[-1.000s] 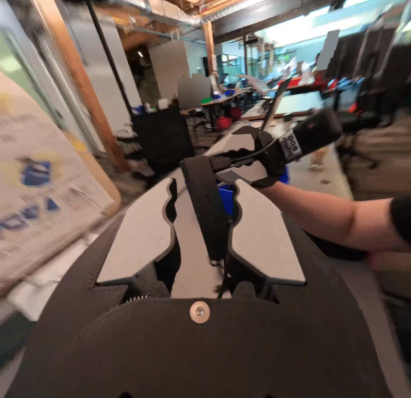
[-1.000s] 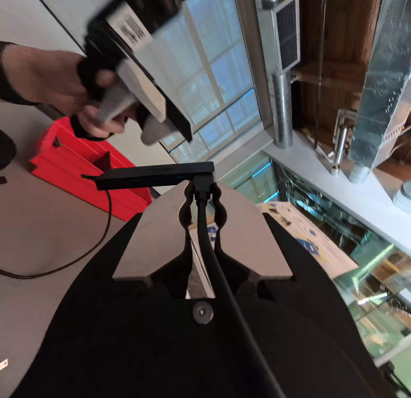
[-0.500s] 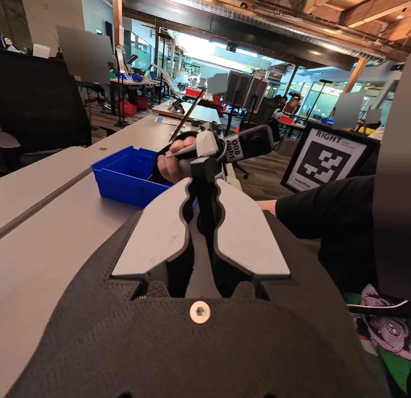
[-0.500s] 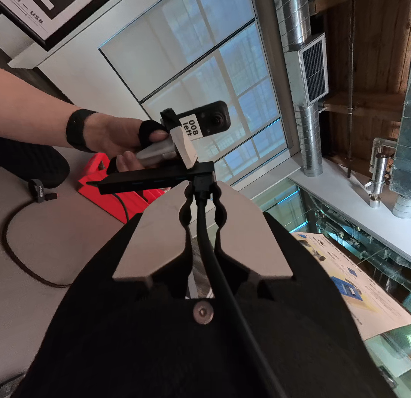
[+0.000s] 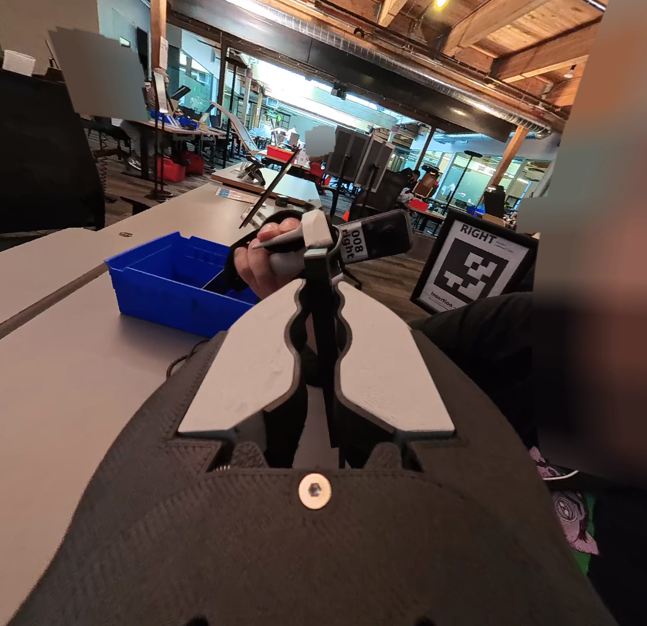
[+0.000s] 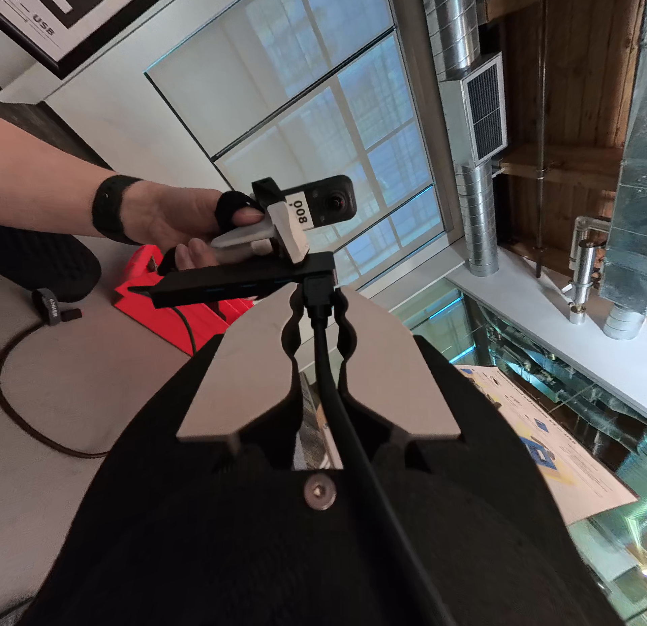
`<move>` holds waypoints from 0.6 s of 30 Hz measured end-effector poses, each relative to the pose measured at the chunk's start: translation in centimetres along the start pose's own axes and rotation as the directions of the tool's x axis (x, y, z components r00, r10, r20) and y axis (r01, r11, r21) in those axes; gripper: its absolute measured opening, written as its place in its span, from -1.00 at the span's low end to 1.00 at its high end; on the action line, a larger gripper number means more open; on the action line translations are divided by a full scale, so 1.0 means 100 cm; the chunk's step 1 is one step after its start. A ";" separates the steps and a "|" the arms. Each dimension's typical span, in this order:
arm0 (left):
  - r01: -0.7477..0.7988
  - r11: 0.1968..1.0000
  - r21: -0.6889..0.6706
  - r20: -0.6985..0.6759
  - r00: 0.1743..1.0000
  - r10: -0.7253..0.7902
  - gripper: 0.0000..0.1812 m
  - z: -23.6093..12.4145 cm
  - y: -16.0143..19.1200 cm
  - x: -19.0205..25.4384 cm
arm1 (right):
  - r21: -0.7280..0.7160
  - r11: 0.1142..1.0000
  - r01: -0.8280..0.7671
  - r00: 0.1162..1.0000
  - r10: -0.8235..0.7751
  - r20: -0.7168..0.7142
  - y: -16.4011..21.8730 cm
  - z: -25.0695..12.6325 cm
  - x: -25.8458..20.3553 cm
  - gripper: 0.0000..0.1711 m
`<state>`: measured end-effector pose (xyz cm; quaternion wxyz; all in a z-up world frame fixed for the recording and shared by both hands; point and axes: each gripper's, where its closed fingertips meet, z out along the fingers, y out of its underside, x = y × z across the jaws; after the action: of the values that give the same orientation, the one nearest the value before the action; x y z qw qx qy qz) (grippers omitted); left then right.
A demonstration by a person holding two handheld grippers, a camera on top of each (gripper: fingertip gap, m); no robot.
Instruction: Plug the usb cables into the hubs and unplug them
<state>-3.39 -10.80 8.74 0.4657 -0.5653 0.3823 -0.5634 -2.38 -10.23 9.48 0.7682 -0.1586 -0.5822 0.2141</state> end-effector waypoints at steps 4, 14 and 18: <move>-0.001 1.000 0.019 -0.026 1.000 0.002 -0.87 0.004 -0.001 0.006 | 0.028 0.999 -0.033 0.999 0.032 0.024 -0.005 -0.002 -0.001 -0.80; 0.015 0.995 -0.101 0.042 0.999 -0.011 -0.88 0.004 0.012 0.006 | 0.022 0.997 -0.080 0.993 0.078 0.085 -0.003 -0.002 -0.010 -0.80; 0.073 0.979 -0.191 0.023 0.997 -0.070 -0.88 0.000 0.025 0.001 | -0.015 0.994 -0.105 0.983 0.106 0.147 0.004 -0.002 -0.019 -0.80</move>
<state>-3.12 -11.60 6.43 0.3918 -0.6254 0.4102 -0.5358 -2.72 -10.87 7.70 0.7099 -0.1755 -0.6291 0.2637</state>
